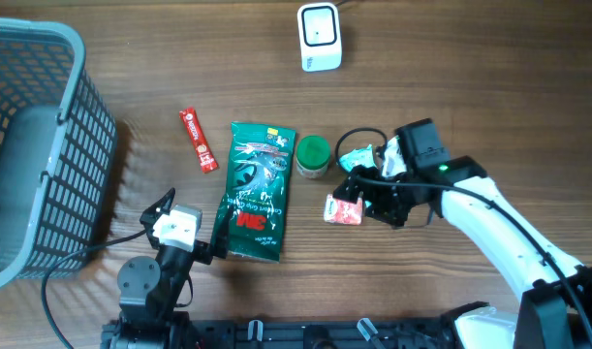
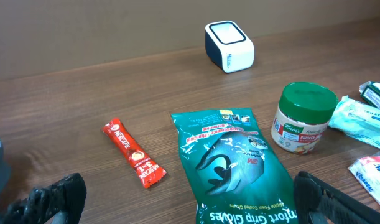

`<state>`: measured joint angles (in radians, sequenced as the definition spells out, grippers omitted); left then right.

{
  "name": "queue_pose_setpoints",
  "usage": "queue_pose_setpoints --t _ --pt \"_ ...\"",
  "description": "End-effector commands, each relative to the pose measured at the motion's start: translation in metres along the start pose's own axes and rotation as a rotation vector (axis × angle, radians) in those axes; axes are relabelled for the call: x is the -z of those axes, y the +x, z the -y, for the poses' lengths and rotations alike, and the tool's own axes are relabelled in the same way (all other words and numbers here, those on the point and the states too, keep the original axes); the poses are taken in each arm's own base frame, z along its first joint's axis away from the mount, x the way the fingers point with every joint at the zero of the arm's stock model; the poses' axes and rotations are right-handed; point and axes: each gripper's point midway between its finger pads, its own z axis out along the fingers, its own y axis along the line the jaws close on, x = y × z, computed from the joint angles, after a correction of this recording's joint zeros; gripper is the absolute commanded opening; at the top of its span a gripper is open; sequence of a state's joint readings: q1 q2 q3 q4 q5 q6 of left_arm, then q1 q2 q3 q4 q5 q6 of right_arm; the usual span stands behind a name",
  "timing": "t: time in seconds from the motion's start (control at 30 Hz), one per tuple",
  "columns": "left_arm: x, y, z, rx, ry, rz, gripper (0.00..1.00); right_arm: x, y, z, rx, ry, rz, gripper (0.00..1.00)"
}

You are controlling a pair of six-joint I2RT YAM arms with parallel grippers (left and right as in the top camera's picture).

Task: Scan the item barcode
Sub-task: 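Reach the right gripper down and grasp the red-white Kleenex pack, then lift the Kleenex pack and hold it in front of the scanner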

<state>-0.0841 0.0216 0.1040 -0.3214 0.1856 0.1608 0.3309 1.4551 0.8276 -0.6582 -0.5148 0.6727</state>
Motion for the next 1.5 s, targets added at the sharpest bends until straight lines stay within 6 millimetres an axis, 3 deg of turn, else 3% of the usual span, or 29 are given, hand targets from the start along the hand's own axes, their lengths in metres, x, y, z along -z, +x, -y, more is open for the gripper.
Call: queue_pose_setpoints --t 0.0,0.13,0.17,0.23,0.37,0.6,0.87,0.93,1.03,1.1,1.27,1.4,1.47 --pt "0.0 0.001 0.003 -0.016 0.018 0.0 1.0 0.0 -0.027 0.032 -0.033 0.235 0.18 0.91" --pt "0.0 0.001 0.003 -0.016 0.018 0.0 1.0 -0.015 -0.026 0.047 -0.032 0.271 0.171 0.91" --pt "0.0 0.001 0.003 -0.016 0.018 0.0 1.0 -0.019 -0.025 0.051 -0.038 0.282 0.156 0.87" --pt "0.0 0.001 0.003 -0.016 0.018 0.0 1.0 -0.026 -0.02 0.048 -0.038 0.256 0.114 0.8" --pt "0.0 0.001 0.003 -0.016 0.018 0.0 1.0 -0.03 -0.012 0.037 -0.04 0.193 0.061 0.79" --pt "0.0 0.001 0.003 -0.016 0.018 0.0 1.0 -0.037 -0.021 0.053 -0.037 0.249 0.108 0.73" --pt "0.0 0.001 0.003 -0.016 0.018 0.0 1.0 -0.063 -0.004 0.073 -0.007 0.253 0.016 0.59" --pt "0.0 0.001 0.003 -0.016 0.018 0.0 1.0 -0.068 -0.002 0.071 0.03 0.233 -0.007 0.45" --pt "0.0 0.001 0.003 -0.016 0.018 0.0 1.0 -0.077 0.005 0.061 0.077 0.157 -0.068 0.11" --pt "0.0 0.001 0.003 -0.016 0.018 0.0 1.0 -0.078 0.01 0.053 0.073 0.113 -0.097 0.04" --pt "0.0 0.001 0.003 -0.016 0.018 0.0 1.0 -0.074 0.034 0.026 0.001 -0.05 -0.233 0.04" --pt "0.0 0.001 0.003 -0.016 0.018 0.0 1.0 -0.06 0.046 0.017 -0.099 -0.125 -0.334 0.04" --pt "0.0 0.001 0.003 -0.016 0.018 0.0 1.0 -0.056 0.043 0.022 -0.127 -0.101 -0.331 0.04"
